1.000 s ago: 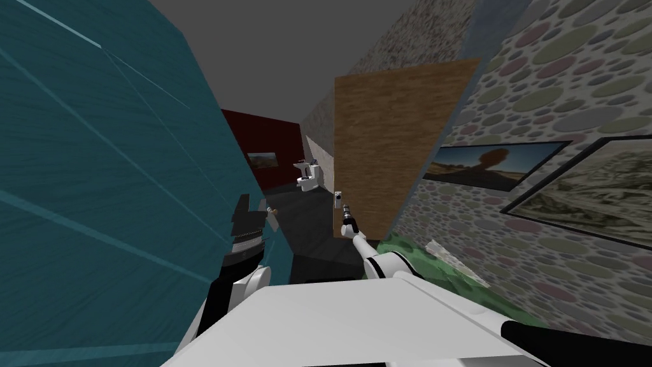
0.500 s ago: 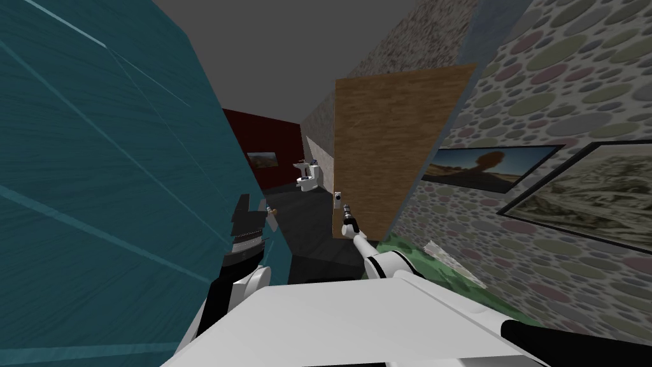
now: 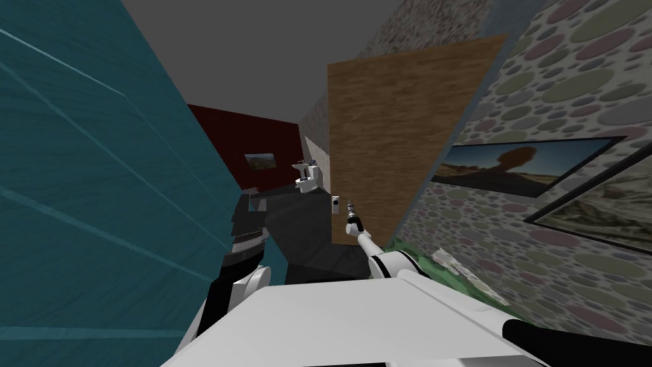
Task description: Push the door open
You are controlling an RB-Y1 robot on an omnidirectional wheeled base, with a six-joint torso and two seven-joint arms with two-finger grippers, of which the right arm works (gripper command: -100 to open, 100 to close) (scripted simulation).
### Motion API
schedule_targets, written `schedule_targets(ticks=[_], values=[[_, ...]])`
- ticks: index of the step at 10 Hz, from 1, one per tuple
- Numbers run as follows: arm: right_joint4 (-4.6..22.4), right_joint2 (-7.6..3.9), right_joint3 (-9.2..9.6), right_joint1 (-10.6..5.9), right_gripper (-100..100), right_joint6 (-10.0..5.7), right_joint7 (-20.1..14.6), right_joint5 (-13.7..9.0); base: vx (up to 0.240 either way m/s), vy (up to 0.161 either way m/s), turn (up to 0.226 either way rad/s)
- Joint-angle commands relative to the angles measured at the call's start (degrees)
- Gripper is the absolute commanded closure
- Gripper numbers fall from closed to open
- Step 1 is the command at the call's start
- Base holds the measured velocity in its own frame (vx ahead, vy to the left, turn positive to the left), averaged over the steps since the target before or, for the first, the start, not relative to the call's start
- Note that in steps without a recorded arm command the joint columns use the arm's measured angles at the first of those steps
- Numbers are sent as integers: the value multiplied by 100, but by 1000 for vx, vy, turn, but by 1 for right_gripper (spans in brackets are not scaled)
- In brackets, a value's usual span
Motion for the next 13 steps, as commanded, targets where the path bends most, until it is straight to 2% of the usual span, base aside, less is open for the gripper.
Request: schedule_targets(ticks=[1,5,6,7,12,13], values=[[15,37,-13,-5,-100,-18,11,-1,207,75,35],[29,432,-42,-14,-100,-31,34,-6,148,124,24],[148,362,-34,-76,-100,-90,12,-5,50,43,3],[148,362,-34,-76,100,-90,12,-5,-8,-2,-2],[148,362,-34,-76,100,-90,12,-5,-10,-7,6],[246,247,-224,-129,100,-155,74,31,76,6,81]])
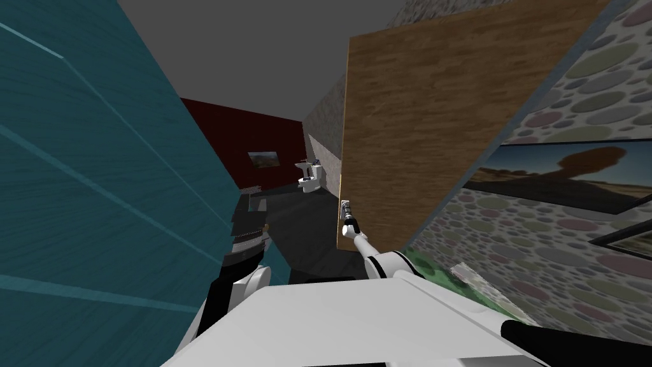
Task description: Push the door open
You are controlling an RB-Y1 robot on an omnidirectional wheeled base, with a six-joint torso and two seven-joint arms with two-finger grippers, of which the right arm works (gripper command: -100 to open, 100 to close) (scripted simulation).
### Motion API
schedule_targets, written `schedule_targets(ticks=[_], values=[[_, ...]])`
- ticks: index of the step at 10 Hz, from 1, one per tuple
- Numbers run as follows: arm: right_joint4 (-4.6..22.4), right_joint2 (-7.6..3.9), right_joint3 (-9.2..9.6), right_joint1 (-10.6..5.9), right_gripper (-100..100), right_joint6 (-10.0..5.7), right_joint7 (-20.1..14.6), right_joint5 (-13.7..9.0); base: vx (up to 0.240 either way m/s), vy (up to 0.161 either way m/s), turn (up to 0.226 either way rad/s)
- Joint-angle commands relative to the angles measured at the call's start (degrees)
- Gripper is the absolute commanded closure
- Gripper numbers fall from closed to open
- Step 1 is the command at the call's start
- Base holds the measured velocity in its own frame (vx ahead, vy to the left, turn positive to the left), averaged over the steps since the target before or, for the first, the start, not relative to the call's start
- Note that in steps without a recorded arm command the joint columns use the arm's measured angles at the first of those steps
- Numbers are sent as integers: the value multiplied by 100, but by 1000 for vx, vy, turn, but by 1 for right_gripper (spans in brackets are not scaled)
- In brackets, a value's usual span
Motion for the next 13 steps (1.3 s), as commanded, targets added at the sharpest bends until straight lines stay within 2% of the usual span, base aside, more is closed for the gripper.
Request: schedule_targets(ticks=[1,4,6,7,8,10,11,12,13], values=[[77,-117,-210,-105,100,-88,87,12,106,8,55],[183,-209,-456,-177,100,-185,159,50,94,-1,32],[76,-209,-456,-177,100,-185,159,50,38,2,-6],[183,-209,-456,-177,100,-185,159,50,4,1,-12],[223,-232,-550,-205,100,-222,187,65,26,0,7],[223,-232,-550,-205,100,-222,187,65,23,-8,-16],[307,-263,-746,-263,100,-299,245,96,70,-18,-30],[153,-307,-705,-159,-100,-163,108,249,48,-61,-136],[127,-328,-731,-146,-100,-140,65,314,-8,-92,-106]])
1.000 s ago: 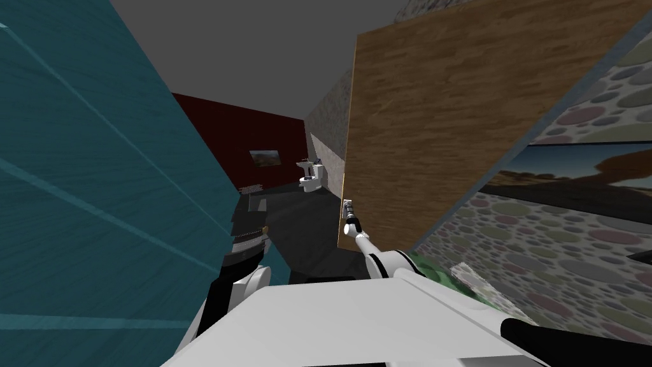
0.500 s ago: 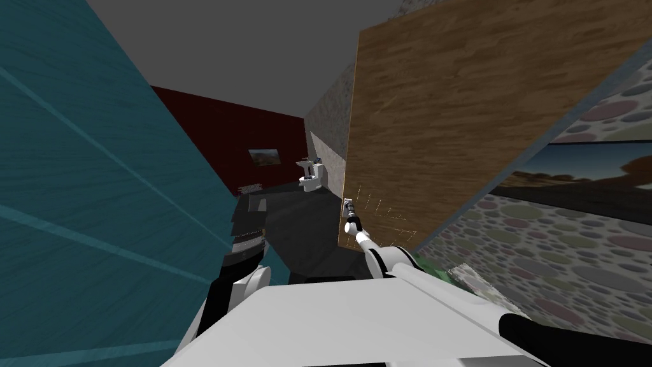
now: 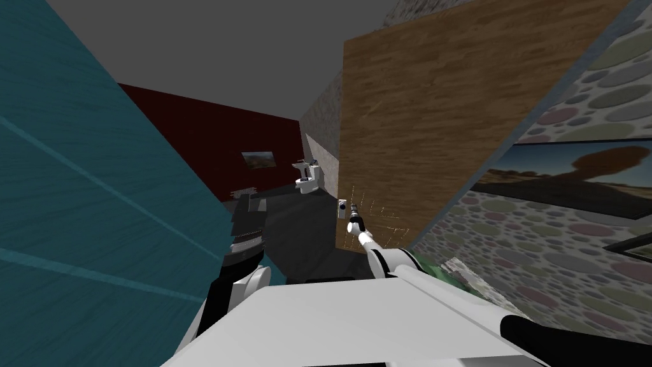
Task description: Push the door open
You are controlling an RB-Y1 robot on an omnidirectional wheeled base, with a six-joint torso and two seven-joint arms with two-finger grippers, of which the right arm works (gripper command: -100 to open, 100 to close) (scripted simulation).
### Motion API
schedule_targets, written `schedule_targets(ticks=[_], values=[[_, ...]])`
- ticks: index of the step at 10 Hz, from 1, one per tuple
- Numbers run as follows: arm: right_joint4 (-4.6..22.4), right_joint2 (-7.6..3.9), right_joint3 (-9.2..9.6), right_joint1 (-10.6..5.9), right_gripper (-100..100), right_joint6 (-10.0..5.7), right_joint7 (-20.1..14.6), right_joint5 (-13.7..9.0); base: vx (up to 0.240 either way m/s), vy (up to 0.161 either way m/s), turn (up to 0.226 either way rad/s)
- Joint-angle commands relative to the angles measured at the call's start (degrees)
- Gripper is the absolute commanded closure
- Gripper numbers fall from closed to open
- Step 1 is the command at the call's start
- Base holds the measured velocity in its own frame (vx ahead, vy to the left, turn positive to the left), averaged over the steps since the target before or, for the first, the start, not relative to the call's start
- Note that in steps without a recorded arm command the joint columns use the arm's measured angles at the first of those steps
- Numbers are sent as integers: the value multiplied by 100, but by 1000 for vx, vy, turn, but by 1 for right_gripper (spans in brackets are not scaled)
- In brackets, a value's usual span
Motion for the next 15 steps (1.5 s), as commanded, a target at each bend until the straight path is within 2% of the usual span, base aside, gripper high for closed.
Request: schedule_targets(ticks=[1,4,8,11,15], values=[[-162,-25,-62,78,-100,118,-73,146,-4,-87,-60],[-287,-36,-185,141,-100,229,-280,458,-19,-75,-90],[-455,95,-351,226,-100,377,-559,877,-53,-9,-66],[-564,281,-459,282,-100,474,-740,1149,-125,109,-22],[-615,410,-510,308,-100,519,-826,1277,-128,142,26]])
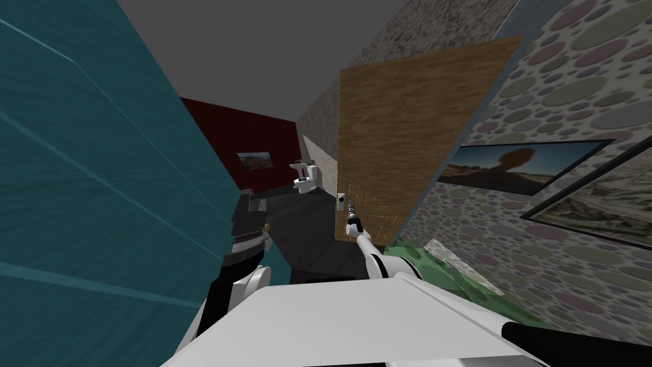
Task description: Push the door open
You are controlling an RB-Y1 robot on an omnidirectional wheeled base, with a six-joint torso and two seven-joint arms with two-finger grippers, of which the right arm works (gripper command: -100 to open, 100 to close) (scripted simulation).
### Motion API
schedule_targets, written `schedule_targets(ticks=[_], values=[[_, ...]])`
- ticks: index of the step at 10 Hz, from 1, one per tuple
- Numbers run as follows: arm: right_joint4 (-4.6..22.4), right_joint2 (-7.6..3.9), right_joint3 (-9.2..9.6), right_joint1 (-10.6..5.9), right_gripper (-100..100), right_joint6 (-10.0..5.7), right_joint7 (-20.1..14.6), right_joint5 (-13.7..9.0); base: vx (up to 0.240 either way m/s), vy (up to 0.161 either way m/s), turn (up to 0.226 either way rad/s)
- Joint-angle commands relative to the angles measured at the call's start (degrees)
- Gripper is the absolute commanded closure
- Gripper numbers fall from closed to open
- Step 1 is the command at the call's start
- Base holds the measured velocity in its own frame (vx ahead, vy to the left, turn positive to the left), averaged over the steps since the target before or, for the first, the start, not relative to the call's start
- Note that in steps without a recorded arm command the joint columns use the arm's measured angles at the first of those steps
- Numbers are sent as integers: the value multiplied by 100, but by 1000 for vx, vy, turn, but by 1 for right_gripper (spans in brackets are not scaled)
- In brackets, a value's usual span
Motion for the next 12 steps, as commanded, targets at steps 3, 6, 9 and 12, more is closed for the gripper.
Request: schedule_targets(ticks=[3,6,9,12], values=[[-37,70,-22,17,-100,31,-38,58,-101,164,34],[36,2,-26,-19,-100,-10,-26,34,25,-90,9],[50,-81,-32,-27,-100,-25,-3,11,62,-203,0],[81,-231,-47,-45,-100,-60,47,-41,67,-208,14]])
